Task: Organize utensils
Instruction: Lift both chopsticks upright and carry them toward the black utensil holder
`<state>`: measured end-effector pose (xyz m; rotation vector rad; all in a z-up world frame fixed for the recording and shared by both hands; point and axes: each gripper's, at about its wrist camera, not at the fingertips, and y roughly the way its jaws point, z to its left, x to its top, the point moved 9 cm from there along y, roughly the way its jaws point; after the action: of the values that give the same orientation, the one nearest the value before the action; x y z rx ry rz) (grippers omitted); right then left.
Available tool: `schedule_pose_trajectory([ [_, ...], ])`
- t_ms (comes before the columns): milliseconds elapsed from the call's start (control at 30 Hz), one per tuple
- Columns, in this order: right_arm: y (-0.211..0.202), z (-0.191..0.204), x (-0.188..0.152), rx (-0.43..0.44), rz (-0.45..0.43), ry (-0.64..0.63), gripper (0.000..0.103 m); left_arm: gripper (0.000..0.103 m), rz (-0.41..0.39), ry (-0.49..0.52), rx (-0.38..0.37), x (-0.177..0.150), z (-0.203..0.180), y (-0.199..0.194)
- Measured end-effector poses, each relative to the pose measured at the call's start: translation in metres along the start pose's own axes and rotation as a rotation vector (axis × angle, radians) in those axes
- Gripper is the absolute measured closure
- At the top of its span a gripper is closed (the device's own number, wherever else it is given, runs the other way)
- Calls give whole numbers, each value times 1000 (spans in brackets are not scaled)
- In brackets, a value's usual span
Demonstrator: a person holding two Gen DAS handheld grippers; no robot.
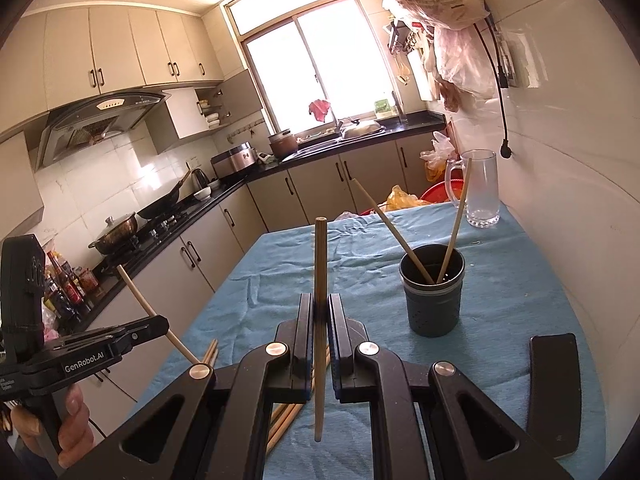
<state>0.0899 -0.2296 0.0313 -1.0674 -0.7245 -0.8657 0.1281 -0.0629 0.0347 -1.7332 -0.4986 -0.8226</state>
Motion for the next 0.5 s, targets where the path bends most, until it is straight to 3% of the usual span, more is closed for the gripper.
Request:
schedule_pose_trajectory([
  [500, -11, -22, 9, -16, -27, 38, 95, 97, 5, 53, -14, 8, -28, 5],
])
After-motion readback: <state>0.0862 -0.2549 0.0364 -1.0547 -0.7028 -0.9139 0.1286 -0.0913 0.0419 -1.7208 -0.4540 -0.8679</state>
